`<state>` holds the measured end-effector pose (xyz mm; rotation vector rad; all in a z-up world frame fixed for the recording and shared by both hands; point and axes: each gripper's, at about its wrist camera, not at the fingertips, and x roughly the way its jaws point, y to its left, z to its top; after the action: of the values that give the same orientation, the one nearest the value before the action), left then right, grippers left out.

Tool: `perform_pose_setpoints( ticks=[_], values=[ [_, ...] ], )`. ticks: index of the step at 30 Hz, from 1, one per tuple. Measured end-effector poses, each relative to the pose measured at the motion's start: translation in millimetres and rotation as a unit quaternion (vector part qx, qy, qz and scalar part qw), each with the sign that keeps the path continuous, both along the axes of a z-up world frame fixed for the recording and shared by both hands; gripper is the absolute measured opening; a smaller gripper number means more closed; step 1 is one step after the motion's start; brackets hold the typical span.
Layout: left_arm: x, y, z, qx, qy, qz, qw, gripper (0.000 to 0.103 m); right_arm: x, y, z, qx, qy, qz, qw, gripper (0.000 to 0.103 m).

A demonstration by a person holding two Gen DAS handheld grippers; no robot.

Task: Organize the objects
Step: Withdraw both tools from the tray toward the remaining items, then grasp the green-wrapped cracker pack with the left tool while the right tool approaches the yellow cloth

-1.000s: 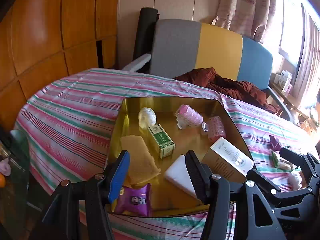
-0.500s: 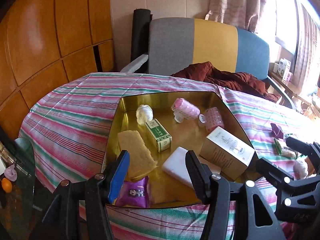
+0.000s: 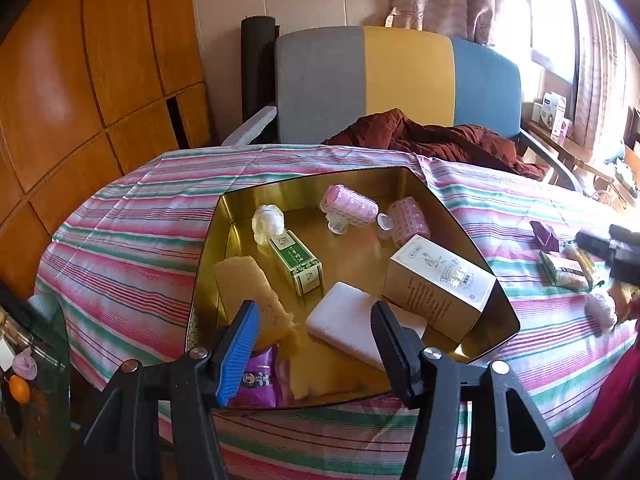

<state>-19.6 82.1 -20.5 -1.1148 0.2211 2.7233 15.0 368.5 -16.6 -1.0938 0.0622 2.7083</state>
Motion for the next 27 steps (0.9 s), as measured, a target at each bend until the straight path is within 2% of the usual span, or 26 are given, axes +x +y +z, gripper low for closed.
perform_pose_setpoints(
  ticks=[7,10,13,15,22,27],
  values=[
    [3.7,11.9,2.5,-0.017,0.006,-0.012,0.9998,0.059,6.9,93.4,-5.6,-0.001,-0.009,-0.089,0.996,0.103],
    [4.7,18.6,3.4,-0.025,0.007,-0.021,0.9995,0.059,15.2,128.8,-15.8,-0.033,-0.01,-0.129,0.991,0.103],
    [5.7,27.7,5.3,-0.032,0.009,-0.031,0.9989,0.059,20.8,154.4,-21.4,-0.093,-0.009,-0.16,0.983,0.103],
    [7.8,33.3,6.2,-0.036,0.011,-0.039,0.9985,0.059,23.1,158.7,-20.5,-0.107,0.0,-0.165,0.981,0.103],
    [10.5,59.9,8.8,-0.042,0.011,-0.073,0.9964,0.059,24.8,157.5,-20.0,-0.108,0.0,-0.167,0.98,0.103],
    [13.4,84.7,10.1,-0.034,0.0,-0.114,0.9928,0.059,35.5,172.2,-17.8,-0.123,0.016,-0.207,0.97,0.103]
  ],
)
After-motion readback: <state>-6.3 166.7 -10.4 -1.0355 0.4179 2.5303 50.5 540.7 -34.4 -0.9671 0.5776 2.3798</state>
